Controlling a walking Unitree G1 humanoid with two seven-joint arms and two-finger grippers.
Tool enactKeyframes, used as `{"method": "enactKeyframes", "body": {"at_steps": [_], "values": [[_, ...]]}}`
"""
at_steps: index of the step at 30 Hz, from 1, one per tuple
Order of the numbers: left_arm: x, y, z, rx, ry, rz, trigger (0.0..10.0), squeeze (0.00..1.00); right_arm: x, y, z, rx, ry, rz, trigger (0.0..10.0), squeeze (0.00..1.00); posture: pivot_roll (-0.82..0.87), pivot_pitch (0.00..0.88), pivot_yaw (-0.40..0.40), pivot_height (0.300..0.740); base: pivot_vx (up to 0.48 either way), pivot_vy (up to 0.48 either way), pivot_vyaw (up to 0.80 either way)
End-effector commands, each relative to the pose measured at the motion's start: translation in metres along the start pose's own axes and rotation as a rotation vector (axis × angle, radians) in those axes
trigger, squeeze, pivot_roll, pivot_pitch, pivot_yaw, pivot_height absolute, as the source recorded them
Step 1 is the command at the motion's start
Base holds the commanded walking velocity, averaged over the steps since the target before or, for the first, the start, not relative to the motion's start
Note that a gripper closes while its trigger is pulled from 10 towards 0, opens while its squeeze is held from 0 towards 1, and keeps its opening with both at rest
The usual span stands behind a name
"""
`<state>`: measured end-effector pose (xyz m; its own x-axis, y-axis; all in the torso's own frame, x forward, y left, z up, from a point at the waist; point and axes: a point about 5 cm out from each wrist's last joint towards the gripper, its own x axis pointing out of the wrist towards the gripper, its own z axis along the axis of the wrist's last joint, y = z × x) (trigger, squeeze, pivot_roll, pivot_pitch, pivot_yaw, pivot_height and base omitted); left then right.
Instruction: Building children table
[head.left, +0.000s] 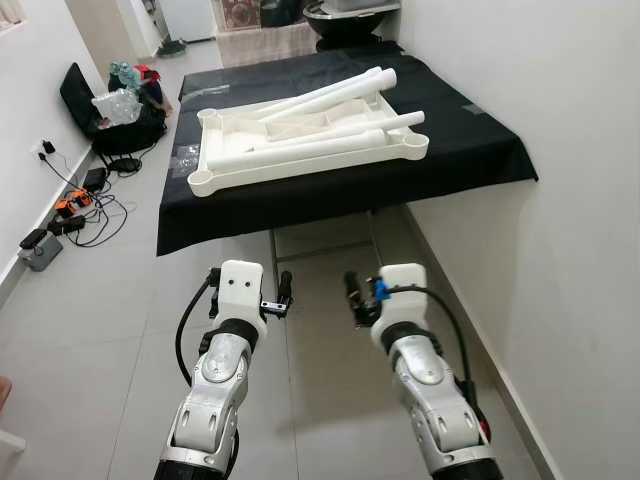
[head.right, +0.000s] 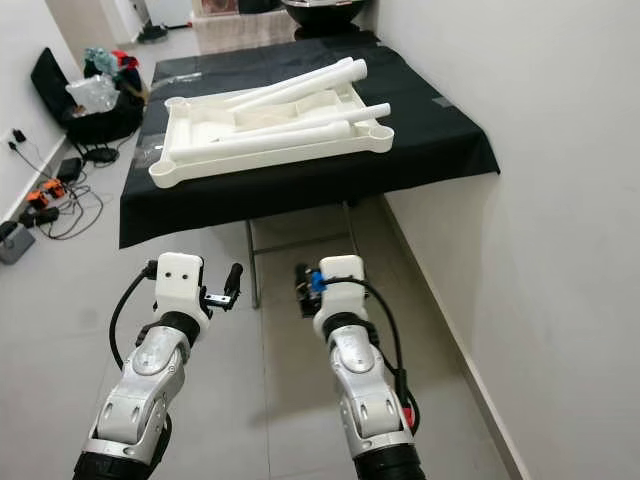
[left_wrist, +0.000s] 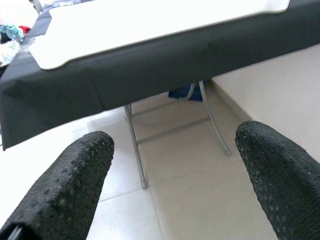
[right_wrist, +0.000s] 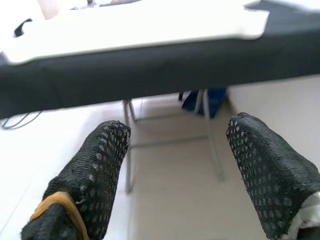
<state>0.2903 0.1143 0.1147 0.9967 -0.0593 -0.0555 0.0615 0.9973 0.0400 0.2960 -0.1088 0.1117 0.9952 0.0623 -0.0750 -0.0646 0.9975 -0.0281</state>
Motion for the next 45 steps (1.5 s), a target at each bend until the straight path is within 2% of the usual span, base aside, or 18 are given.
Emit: {"method": "enactKeyframes", "body": {"at_steps": [1, 4, 9, 16, 19, 21, 23, 28, 29, 34, 37, 41, 45], "values": [[0.005, 0.007, -0.002, 0.024, 0.022, 0.021, 10.0, 0.0, 0.005, -0.007, 0.005, -0.008, -0.029, -0.032, 10.0, 0.0, -0.03, 0.0, 0.058, 0.74, 0.0, 0.0, 0.0], [0.007, 0.007, 0.0, 0.024, 0.025, 0.015, 10.0, 0.0, 0.006, -0.011, 0.008, 0.037, -0.027, -0.034, 10.0, 0.0, -0.02, 0.0, 0.063, 0.74, 0.0, 0.0, 0.0], [0.002, 0.0, 0.012, 0.066, -0.01, -0.055, 10.0, 0.0, 0.009, -0.019, 0.017, 0.01, -0.026, -0.046, 10.0, 0.0, 0.0, 0.0, 0.071, 0.74, 0.0, 0.0, 0.0], [0.003, 0.004, 0.017, 0.057, -0.02, -0.044, 10.0, 0.0, 0.014, -0.017, 0.018, -0.04, 0.007, -0.081, 10.0, 0.0, 0.0, 0.0, 0.075, 0.74, 0.0, 0.0, 0.0], [0.011, 0.012, 0.02, 0.049, -0.029, -0.011, 10.0, 0.0, 0.014, -0.012, 0.024, 0.012, -0.02, -0.037, 10.0, 0.0, 0.0, 0.001, 0.066, 0.74, 0.0, 0.0, 0.0], [0.017, 0.019, 0.02, 0.037, -0.028, 0.005, 10.0, 0.0, 0.012, -0.009, 0.029, 0.003, -0.056, 0.029, 10.0, 0.0, -0.01, 0.004, 0.067, 0.74, 0.0, 0.0, 0.0], [0.017, 0.019, 0.02, 0.039, -0.021, -0.003, 10.0, 0.0, 0.013, -0.011, 0.028, -0.007, -0.051, 0.033, 10.0, 0.0, -0.01, 0.005, 0.068, 0.74, 0.0, 0.0, 0.0], [0.016, 0.018, 0.017, 0.021, -0.001, -0.026, 10.0, 0.0, 0.013, -0.019, 0.031, 0.005, -0.061, -0.003, 10.0, 0.0, -0.01, 0.005, 0.072, 0.74, 0.0, 0.0, 0.0], [0.016, 0.014, 0.018, 0.04, -0.003, -0.062, 10.0, 0.0, 0.015, -0.022, 0.036, 0.009, -0.077, -0.013, 10.0, 0.0, -0.02, 0.001, 0.069, 0.74, 0.0, 0.0, 0.0], [0.015, 0.011, 0.02, 0.055, -0.009, -0.093, 10.0, 0.0, 0.018, -0.026, 0.041, 0.016, -0.09, -0.021, 10.0, 0.0, -0.02, 0.0, 0.057, 0.74, 0.0, 0.0, 0.0], [0.013, 0.011, 0.022, 0.05, -0.015, -0.096, 10.0, 0.0, 0.018, -0.025, 0.042, 0.022, -0.095, -0.009, 10.0, 0.0, -0.02, 0.0, 0.045, 0.74, 0.0, 0.0, 0.0], [0.006, 0.009, 0.023, 0.044, -0.031, -0.069, 10.0, 0.0, 0.018, -0.021, 0.042, -0.028, -0.1, 0.052, 10.0, 0.0, -0.01, 0.0, 0.016, 0.74, 0.0, 0.0, 0.0], [0.005, 0.008, 0.023, 0.041, -0.033, -0.065, 10.0, 0.0, 0.017, -0.02, 0.042, -0.04, -0.104, 0.06, 10.0, 0.0, -0.01, 0.0, 0.015, 0.74, 0.0, 0.0, 0.0]]}}
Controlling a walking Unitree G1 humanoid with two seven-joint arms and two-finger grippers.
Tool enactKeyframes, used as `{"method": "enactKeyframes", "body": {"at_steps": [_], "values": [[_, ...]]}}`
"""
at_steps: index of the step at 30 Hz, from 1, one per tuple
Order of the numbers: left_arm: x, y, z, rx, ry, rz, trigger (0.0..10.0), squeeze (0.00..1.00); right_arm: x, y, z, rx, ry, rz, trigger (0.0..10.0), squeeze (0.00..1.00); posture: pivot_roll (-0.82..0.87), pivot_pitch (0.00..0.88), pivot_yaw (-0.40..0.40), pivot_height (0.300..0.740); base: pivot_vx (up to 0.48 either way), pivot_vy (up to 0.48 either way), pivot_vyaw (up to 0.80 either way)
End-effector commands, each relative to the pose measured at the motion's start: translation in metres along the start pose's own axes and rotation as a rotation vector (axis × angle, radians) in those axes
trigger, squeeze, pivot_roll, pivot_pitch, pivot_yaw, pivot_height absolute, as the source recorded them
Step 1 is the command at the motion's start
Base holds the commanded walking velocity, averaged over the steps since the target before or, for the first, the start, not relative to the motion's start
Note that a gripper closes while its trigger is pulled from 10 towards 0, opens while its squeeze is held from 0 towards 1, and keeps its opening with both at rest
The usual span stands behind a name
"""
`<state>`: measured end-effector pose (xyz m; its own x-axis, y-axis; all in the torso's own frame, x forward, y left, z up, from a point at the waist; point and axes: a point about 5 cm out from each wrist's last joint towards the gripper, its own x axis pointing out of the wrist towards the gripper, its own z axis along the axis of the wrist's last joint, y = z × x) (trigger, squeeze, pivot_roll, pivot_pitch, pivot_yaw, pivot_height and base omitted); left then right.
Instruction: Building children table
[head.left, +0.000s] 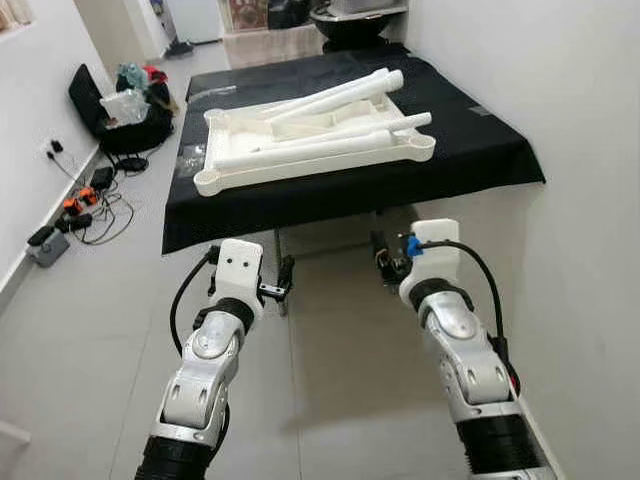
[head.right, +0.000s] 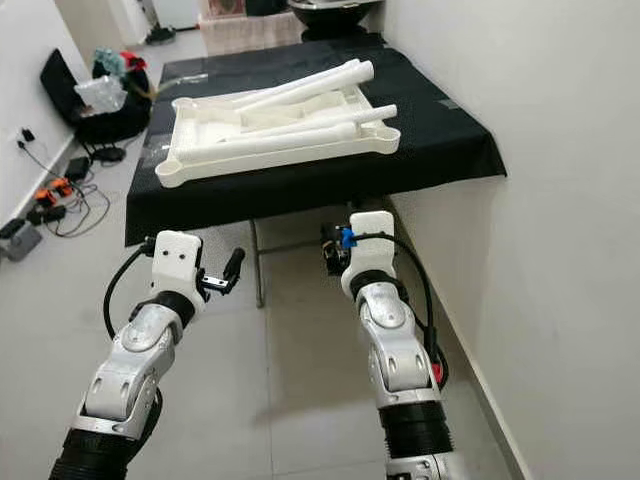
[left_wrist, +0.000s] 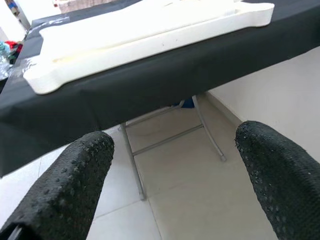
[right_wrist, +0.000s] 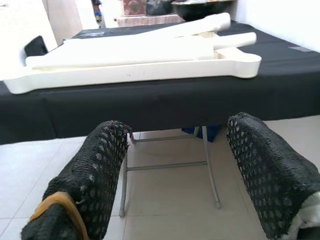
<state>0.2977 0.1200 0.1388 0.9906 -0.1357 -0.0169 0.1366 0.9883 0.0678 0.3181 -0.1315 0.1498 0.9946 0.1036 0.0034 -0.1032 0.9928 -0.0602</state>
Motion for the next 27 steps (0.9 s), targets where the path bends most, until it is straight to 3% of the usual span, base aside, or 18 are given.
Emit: {"method": "enactKeyframes", "body": {"at_steps": [1, 8, 20, 27], "values": [[-0.004, 0.0, -0.001, 0.01, 0.006, 0.011, 10.0, 0.0, 0.0, 0.006, 0.003, -0.01, -0.026, 0.03, 10.0, 0.0, -0.02, 0.0, 0.002, 0.74, 0.0, 0.0, 0.0], [-0.012, -0.003, -0.006, -0.008, 0.013, 0.018, 10.0, 0.0, -0.001, 0.01, 0.004, -0.002, -0.025, 0.071, 10.0, 0.0, -0.03, 0.0, -0.023, 0.74, 0.0, 0.0, 0.0], [-0.013, -0.013, -0.003, -0.003, -0.001, 0.005, 10.0, 0.0, 0.002, 0.008, 0.006, 0.019, -0.038, 0.067, 10.0, 0.0, -0.03, 0.0, -0.019, 0.74, 0.0, 0.0, 0.0], [-0.01, -0.004, 0.004, 0.015, -0.04, 0.035, 10.0, 0.0, 0.004, 0.006, 0.009, 0.009, -0.049, 0.058, 10.0, 0.0, -0.03, 0.0, -0.018, 0.74, 0.076, 0.0, 0.0]]}}
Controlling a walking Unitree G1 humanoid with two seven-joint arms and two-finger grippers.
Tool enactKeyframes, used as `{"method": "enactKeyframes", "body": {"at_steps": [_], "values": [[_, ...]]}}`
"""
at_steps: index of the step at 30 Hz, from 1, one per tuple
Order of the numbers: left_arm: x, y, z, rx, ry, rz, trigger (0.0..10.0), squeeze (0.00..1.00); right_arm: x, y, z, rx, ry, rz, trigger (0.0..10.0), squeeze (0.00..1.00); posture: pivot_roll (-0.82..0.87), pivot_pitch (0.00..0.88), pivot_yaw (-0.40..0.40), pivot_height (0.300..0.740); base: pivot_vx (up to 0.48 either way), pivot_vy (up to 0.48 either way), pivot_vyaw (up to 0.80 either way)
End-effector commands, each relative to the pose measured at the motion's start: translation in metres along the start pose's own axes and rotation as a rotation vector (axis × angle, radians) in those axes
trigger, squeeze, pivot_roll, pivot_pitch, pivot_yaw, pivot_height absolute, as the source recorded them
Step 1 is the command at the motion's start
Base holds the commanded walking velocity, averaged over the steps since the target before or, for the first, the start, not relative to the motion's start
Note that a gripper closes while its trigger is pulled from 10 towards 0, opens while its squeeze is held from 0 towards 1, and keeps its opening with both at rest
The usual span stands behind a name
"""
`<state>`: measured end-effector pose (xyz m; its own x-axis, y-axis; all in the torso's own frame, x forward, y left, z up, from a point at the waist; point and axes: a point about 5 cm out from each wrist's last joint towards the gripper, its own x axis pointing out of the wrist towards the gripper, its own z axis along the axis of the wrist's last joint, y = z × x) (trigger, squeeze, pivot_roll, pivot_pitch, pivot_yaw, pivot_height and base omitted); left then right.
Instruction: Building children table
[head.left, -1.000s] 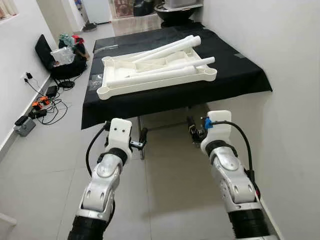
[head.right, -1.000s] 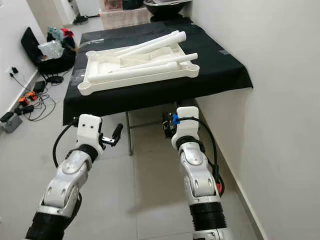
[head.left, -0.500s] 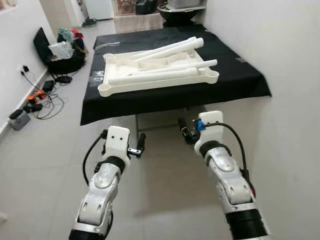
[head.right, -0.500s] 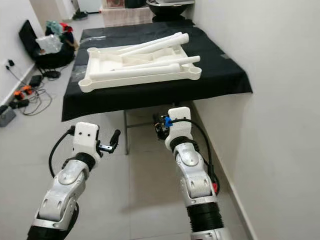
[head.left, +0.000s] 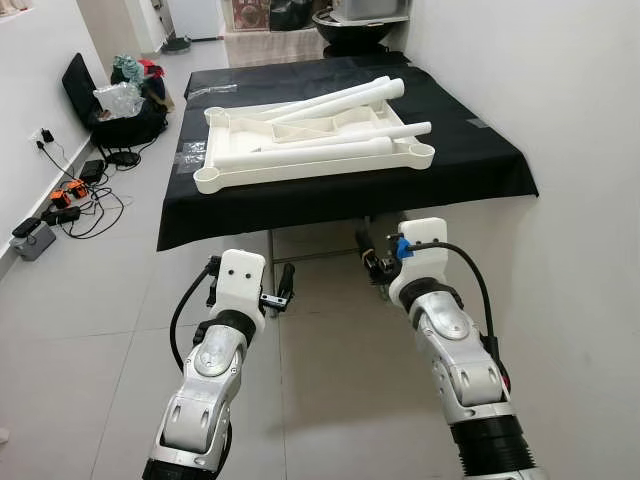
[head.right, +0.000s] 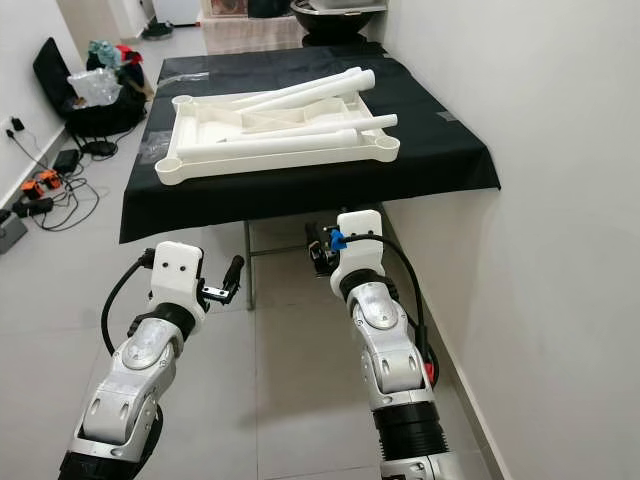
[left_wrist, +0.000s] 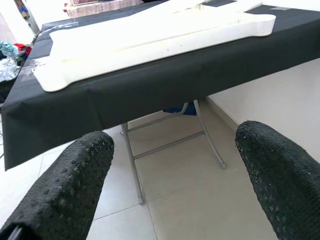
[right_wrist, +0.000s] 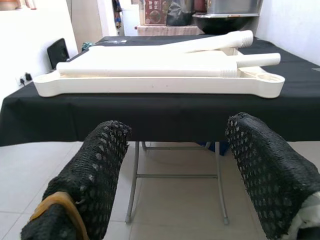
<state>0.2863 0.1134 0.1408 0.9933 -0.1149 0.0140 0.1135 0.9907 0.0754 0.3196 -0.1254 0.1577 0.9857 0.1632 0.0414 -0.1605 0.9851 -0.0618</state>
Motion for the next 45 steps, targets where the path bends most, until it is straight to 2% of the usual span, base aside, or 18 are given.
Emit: {"method": "enactKeyframes", "body": {"at_steps": [1, 20, 31, 35, 36, 40, 45], "values": [[0.001, 0.004, 0.003, 0.009, -0.014, 0.011, 10.0, 0.0, 0.002, 0.0, 0.0, 0.009, -0.008, 0.0, 10.0, 0.0, -0.03, 0.0, -0.02, 0.74, 0.289, 0.0, 0.0], [0.002, 0.001, 0.004, 0.009, -0.023, 0.0, 10.0, 0.0, 0.005, 0.0, 0.007, 0.007, -0.034, 0.003, 10.0, 0.0, -0.03, 0.0, -0.022, 0.74, 0.314, 0.0, 0.0], [0.005, 0.006, 0.007, 0.02, -0.037, 0.027, 10.0, 0.0, 0.008, 0.001, 0.011, 0.006, -0.05, 0.009, 10.0, 0.0, -0.03, 0.0, -0.027, 0.74, 0.251, 0.0, 0.0], [0.005, 0.006, 0.007, 0.014, -0.039, 0.03, 10.0, 0.0, 0.009, 0.002, 0.013, -0.005, -0.055, 0.015, 10.0, 0.0, -0.03, 0.0, -0.026, 0.74, 0.262, 0.0, 0.0], [0.005, 0.006, 0.007, 0.016, -0.039, 0.03, 10.0, 0.0, 0.013, 0.003, 0.015, -0.047, -0.042, 0.04, 10.0, 0.0, -0.03, 0.0, -0.025, 0.74, 0.259, 0.0, 0.0], [0.006, 0.006, 0.007, 0.019, -0.039, 0.029, 10.0, 0.0, 0.019, 0.002, 0.016, -0.069, -0.01, 0.064, 10.0, 0.0, -0.03, 0.0, -0.026, 0.74, 0.258, 0.0, 0.0], [0.006, 0.006, 0.007, 0.02, -0.041, 0.026, 10.0, 0.0, 0.021, 0.0, 0.019, -0.072, -0.016, 0.063, 10.0, 0.0, -0.03, 0.0, -0.028, 0.74, 0.261, 0.0, 0.0]]}}
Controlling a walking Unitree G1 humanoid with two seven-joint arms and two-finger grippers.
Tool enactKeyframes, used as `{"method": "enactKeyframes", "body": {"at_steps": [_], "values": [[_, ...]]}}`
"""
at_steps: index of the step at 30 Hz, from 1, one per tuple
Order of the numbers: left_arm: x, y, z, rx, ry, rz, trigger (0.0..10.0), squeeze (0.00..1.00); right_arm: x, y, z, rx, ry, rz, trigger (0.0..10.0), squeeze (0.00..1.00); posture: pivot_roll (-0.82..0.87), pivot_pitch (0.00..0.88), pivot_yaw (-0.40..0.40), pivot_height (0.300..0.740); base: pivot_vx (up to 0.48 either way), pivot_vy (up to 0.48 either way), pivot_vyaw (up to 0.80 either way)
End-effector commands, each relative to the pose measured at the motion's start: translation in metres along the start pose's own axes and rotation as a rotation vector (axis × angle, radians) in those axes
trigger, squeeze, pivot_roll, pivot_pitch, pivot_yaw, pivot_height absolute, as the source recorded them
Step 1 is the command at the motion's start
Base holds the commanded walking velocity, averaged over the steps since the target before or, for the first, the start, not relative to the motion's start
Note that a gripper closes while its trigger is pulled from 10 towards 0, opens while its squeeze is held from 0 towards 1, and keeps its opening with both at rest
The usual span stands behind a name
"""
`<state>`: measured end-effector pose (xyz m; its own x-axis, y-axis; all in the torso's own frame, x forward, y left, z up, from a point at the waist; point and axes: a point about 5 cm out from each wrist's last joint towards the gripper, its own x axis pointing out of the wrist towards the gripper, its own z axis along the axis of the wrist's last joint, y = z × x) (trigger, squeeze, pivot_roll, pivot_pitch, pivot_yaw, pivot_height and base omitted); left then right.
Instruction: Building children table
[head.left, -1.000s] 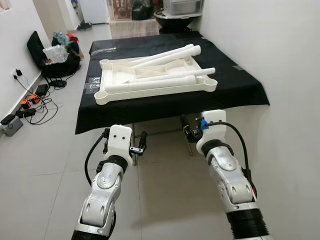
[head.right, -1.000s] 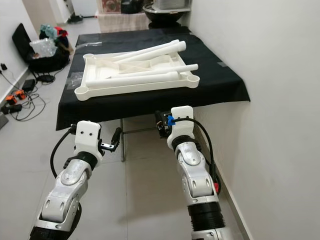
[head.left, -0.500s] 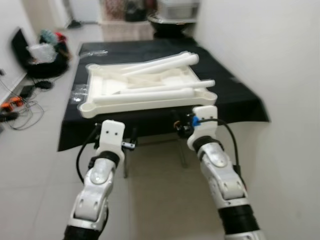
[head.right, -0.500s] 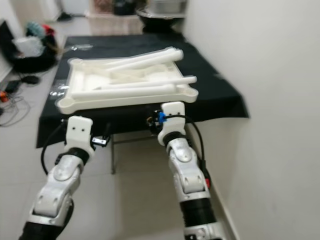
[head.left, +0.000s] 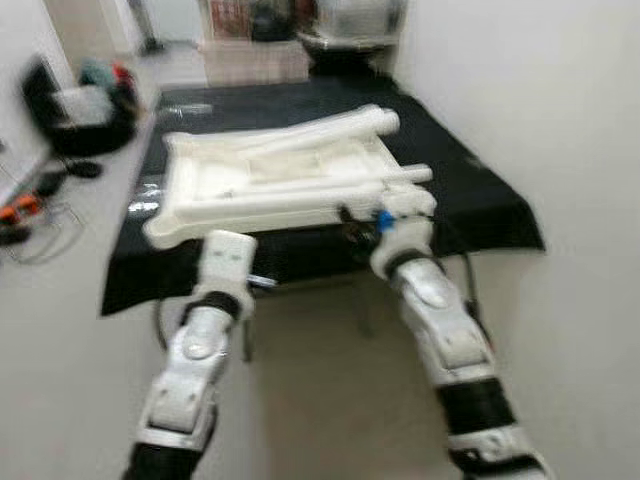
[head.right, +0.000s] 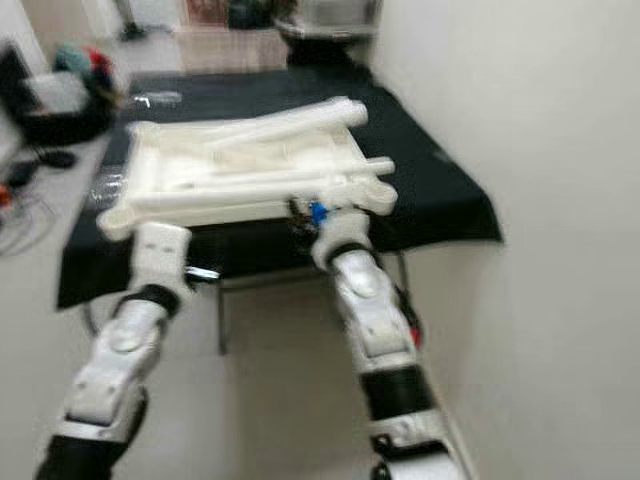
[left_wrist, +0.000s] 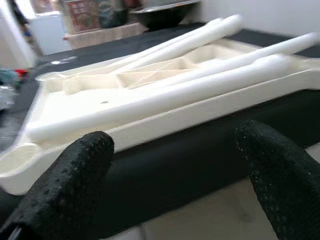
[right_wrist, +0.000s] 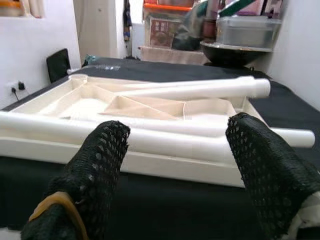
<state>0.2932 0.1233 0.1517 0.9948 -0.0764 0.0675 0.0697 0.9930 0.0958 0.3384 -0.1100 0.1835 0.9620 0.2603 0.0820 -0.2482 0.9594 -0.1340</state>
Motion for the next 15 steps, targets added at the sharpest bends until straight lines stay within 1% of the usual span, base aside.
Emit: {"method": "enactKeyframes", "body": {"at_steps": [1, 8, 11, 15], "values": [[0.0, -0.006, -0.002, -0.002, 0.005, -0.018, 10.0, 0.0, -0.002, -0.009, -0.008, -0.002, 0.036, -0.032, 10.0, 0.0, -0.03, 0.0, -0.029, 0.74, 0.259, 0.0, 0.0], [0.0, -0.006, 0.0, -0.004, -0.004, -0.023, 10.0, 0.0, 0.0, -0.011, -0.007, -0.01, 0.038, -0.024, 10.0, 0.0, -0.03, 0.0, -0.03, 0.74, 0.258, 0.0, 0.0], [0.0, -0.007, 0.0, -0.003, -0.003, -0.028, 10.0, 0.0, 0.003, -0.013, 0.0, -0.019, 0.02, -0.018, 10.0, 0.0, -0.03, 0.0, -0.029, 0.74, 0.254, 0.0, 0.0], [0.0, -0.008, 0.0, -0.001, -0.004, -0.031, 10.0, 0.0, 0.005, -0.014, 0.002, -0.022, 0.014, -0.011, 10.0, 0.0, -0.03, 0.0, -0.03, 0.74, 0.251, 0.0, 0.0]]}}
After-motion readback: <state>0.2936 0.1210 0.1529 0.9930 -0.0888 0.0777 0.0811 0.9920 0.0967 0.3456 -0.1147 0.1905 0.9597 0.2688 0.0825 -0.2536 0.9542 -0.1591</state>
